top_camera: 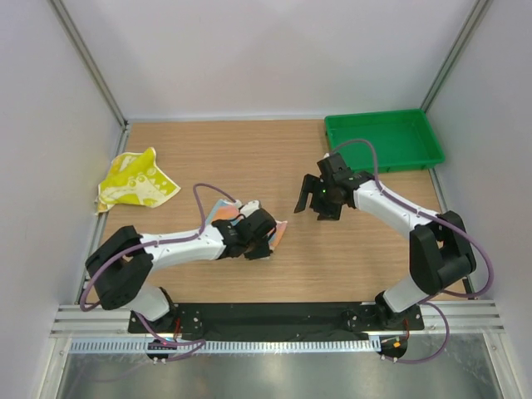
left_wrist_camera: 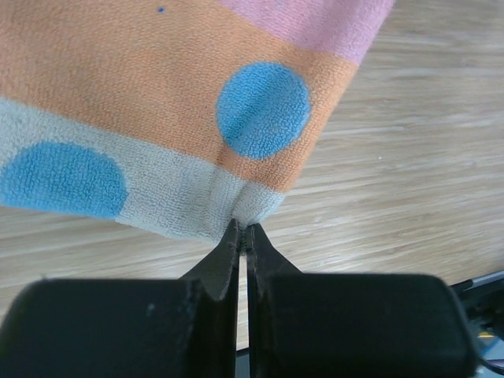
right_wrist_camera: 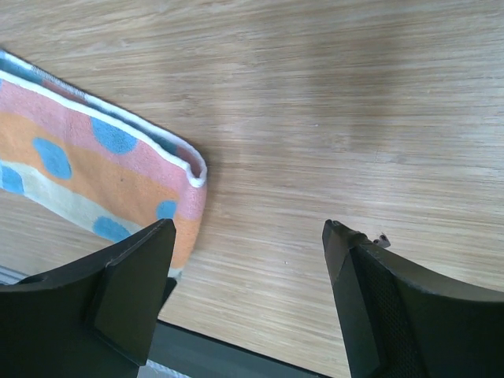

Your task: Roll the towels

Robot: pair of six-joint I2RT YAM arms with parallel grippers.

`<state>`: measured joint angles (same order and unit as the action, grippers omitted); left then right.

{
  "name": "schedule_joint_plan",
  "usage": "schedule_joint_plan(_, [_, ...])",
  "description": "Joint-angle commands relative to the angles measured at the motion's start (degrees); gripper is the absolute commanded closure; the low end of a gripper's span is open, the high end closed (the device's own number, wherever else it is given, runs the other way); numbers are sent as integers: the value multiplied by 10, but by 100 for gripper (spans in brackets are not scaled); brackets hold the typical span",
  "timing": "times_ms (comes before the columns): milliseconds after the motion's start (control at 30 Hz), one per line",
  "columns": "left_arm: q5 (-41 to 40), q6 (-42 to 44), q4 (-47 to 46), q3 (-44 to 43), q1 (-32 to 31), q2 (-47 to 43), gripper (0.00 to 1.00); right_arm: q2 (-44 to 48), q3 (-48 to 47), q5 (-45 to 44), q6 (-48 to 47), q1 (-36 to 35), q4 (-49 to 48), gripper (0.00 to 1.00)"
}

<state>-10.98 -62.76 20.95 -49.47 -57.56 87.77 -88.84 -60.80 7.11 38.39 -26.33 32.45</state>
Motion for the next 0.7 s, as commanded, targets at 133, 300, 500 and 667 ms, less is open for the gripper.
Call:
schedule_joint_plan(133, [71,-63,-53,50,61,-81,100,39,4,61,-20,-1,-26,18])
schedule_joint_plan(300, [101,-84,-66,67,82,-125,100,53,12,112,-31,-5,-52,19])
schedule_joint_plan(500, [103,-101,-53,75,97,-149,100,58,18,130,-37,-21,-72,19])
schedule_joint_plan(667, [97,-152,-48,111,122,-180,100,53,18,135,-35,-38,-90,19])
